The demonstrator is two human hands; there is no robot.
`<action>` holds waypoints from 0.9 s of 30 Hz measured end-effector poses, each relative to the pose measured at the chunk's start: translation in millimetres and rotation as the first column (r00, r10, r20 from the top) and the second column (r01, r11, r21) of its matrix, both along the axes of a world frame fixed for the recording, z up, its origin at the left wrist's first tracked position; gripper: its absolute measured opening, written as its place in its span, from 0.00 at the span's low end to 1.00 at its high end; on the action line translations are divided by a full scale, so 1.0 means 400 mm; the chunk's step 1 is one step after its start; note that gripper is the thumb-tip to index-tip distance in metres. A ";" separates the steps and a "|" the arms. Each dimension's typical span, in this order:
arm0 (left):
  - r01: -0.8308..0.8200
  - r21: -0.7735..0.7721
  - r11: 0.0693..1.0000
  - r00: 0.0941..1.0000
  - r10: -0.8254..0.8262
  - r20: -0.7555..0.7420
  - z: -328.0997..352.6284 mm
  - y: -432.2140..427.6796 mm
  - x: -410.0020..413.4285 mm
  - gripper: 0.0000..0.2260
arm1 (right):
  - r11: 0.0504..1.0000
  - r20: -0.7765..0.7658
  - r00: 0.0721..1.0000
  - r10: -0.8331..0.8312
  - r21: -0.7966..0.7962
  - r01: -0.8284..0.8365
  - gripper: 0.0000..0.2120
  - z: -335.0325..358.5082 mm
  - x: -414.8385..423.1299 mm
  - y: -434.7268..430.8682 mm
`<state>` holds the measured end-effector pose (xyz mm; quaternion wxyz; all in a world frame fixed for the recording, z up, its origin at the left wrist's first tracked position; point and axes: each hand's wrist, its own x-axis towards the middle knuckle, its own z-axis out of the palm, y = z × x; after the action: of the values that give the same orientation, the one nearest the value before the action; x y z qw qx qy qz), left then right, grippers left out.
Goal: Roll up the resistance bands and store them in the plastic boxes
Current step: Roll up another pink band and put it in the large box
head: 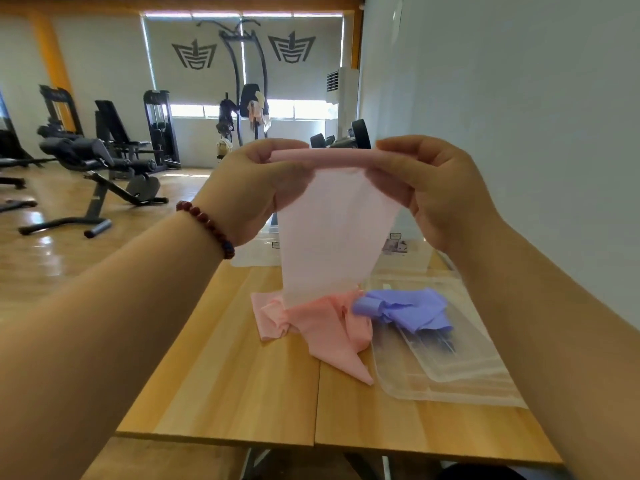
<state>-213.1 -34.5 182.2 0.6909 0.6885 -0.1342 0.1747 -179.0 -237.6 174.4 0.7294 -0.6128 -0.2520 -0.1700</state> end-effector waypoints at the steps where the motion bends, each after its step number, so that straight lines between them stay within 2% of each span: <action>1: 0.023 -0.040 0.999 1.000 -0.023 -0.014 0.007 0.000 -0.002 0.06 | 1.000 -0.005 1.000 -0.004 0.009 0.004 0.09 0.007 -0.002 -0.001; 3: 0.042 -0.108 0.993 0.999 -0.045 -0.025 0.021 0.002 -0.007 0.05 | 1.000 0.008 1.000 -0.025 0.008 0.025 0.08 0.016 -0.008 -0.004; 9: 0.042 -0.141 0.989 0.998 -0.035 0.051 0.063 -0.001 -0.030 0.10 | 0.996 0.043 0.997 -0.060 -0.070 0.062 0.05 0.055 -0.030 -0.019; 10: 0.057 -0.126 0.990 0.996 -0.049 0.070 0.073 -0.003 -0.040 0.07 | 0.995 0.060 0.996 -0.059 -0.080 0.064 0.05 0.065 -0.040 -0.021; 13: 0.075 -0.014 0.997 0.988 -0.072 0.135 0.096 -0.002 -0.063 0.14 | 0.997 0.091 0.995 -0.038 -0.056 0.043 0.06 0.100 -0.075 -0.028; 15: 0.073 -0.019 0.997 0.986 -0.069 0.151 0.110 -0.004 -0.074 0.10 | 0.999 0.104 0.995 -0.011 -0.050 0.017 0.07 0.120 -0.096 -0.033; 16: 0.089 -0.047 0.995 0.986 -0.081 0.143 0.115 -0.005 -0.077 0.06 | 0.999 0.109 0.994 0.003 -0.048 0.002 0.07 0.126 -0.102 -0.036; 19: 0.122 -0.123 0.985 0.989 -0.109 0.104 0.107 -0.007 -0.076 0.13 | 0.998 0.107 0.994 0.007 -0.059 -0.001 0.09 0.128 -0.106 -0.042; 20: 0.115 -0.128 0.985 0.991 -0.105 0.087 0.098 -0.009 -0.075 0.12 | 0.998 0.094 0.996 0.008 -0.055 -0.003 0.10 0.123 -0.103 -0.043; 23: 0.071 -0.151 0.986 0.997 -0.070 0.013 0.061 -0.015 -0.067 0.06 | 0.999 0.024 0.999 0.035 -0.043 -0.034 0.12 0.088 -0.086 -0.043; 27: 0.052 -0.167 0.985 0.997 -0.061 -0.051 0.000 -0.013 -0.045 0.08 | 0.998 -0.074 0.997 0.033 -0.056 -0.037 0.09 0.024 -0.059 -0.037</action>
<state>-231.3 -39.9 182.1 0.7538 0.6294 -0.1194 0.1464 -202.6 -252.6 184.0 0.7230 -0.6348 -0.2408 -0.1273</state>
